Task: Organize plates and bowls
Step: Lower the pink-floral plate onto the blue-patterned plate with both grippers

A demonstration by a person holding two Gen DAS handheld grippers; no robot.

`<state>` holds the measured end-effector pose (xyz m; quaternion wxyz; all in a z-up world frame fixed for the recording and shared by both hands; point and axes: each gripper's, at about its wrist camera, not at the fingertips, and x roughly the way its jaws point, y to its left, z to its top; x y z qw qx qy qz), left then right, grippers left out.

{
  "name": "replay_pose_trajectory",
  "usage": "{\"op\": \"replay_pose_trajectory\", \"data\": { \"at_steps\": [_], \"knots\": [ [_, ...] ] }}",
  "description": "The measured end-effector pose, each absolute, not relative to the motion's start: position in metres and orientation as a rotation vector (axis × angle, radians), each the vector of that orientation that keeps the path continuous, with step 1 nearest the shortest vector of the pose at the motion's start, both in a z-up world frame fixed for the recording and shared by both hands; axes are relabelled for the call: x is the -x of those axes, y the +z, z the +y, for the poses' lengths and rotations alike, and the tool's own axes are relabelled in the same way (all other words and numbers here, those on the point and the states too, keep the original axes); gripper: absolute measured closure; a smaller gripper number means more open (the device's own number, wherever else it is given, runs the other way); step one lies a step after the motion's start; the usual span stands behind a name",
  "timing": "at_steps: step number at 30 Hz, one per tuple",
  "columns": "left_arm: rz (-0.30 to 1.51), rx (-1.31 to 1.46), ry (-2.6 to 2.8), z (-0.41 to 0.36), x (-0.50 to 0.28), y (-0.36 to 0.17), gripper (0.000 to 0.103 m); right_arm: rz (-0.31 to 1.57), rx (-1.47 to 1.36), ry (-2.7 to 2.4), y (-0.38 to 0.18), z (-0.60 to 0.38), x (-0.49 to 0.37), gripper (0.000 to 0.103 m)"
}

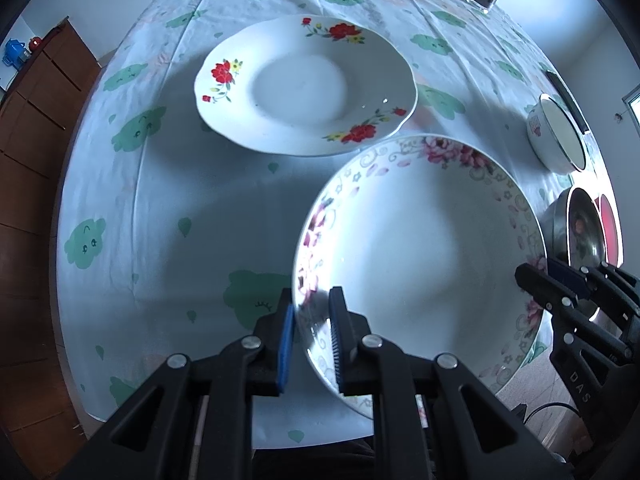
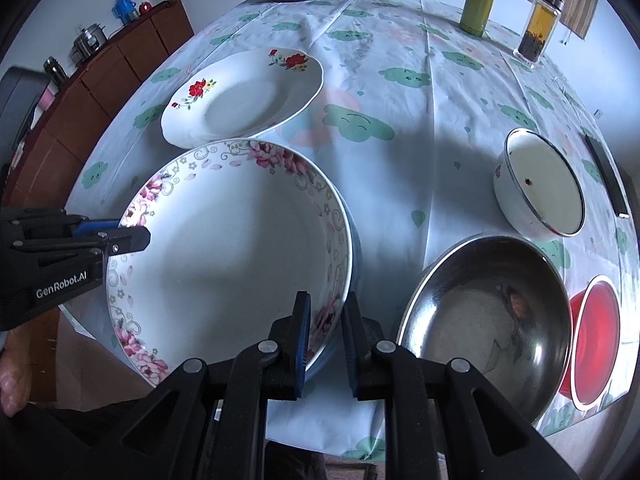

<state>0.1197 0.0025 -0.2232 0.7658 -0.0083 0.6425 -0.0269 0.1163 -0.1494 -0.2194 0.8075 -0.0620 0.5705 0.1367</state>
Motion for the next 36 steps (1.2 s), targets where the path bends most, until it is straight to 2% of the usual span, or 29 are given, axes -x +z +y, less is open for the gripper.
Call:
{"op": "replay_pose_trajectory", "data": {
  "at_steps": [36],
  "knots": [
    [1.4, 0.007, -0.065, -0.0013, -0.1194, -0.2249, 0.089, 1.214, 0.165, 0.262, -0.22, -0.1484, -0.1148, 0.084]
  ]
}}
